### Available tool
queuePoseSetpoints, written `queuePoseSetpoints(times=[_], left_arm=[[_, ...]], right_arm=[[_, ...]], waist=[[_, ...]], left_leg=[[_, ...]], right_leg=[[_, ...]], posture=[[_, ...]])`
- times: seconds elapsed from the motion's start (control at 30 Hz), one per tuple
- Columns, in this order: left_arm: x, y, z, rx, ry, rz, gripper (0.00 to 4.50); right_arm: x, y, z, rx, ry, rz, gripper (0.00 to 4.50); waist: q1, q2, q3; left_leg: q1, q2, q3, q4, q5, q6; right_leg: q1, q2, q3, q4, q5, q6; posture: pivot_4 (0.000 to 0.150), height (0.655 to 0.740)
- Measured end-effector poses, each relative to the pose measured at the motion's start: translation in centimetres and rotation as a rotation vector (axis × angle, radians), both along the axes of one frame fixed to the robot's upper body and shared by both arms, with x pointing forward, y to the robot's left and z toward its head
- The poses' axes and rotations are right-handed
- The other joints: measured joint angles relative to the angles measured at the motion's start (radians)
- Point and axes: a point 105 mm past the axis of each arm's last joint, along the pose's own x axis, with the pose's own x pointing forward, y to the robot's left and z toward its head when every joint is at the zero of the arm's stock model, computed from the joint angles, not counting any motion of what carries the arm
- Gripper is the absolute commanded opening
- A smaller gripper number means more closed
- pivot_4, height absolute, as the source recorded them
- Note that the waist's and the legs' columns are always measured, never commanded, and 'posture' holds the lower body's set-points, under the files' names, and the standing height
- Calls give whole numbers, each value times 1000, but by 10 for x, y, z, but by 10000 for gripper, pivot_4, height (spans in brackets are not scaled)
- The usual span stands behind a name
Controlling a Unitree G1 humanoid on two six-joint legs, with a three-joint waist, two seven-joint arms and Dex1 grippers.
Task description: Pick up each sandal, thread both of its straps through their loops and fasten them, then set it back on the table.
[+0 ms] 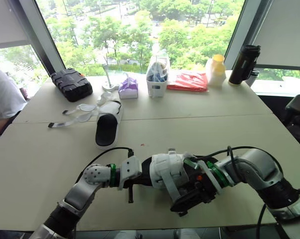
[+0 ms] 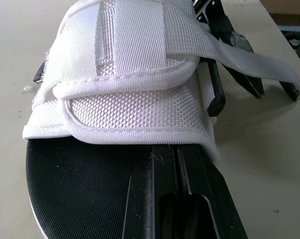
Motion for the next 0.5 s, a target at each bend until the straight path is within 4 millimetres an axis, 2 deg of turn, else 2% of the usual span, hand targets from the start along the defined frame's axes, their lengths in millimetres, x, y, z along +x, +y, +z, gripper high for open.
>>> queuePoseSetpoints(times=[0.07,0.13,0.33,0.43,0.5], left_arm=[[0,0,0,0,0,0,0],[0,0,0,-1,0,1,0],[0,0,0,-1,0,2,0],[0,0,0,0,-1,2,0],[0,0,0,0,-2,1,0]], right_arm=[[3,4,0,-1,-1,-25,39309],[5,6,-1,-3,-1,-46,32088],[5,8,2,4,4,-58,1142],[4,6,5,4,9,-57,446],[7,6,14,15,-6,-48,446]], waist=[[-1,-1,0],[-1,-1,-1],[-1,-1,-1],[-1,-1,-1],[-1,-1,-1]], left_leg=[[0,0,0,0,0,0],[0,0,0,0,0,0],[0,0,0,0,0,0],[0,0,0,0,0,0],[0,0,0,0,0,0]], right_leg=[[0,0,0,0,0,0],[0,0,0,0,0,0],[0,0,0,0,0,0],[0,0,0,0,0,0],[0,0,0,0,0,1]], posture=[[1500,7400],[1500,7400],[1500,7400],[1500,7400],[1500,7400]])
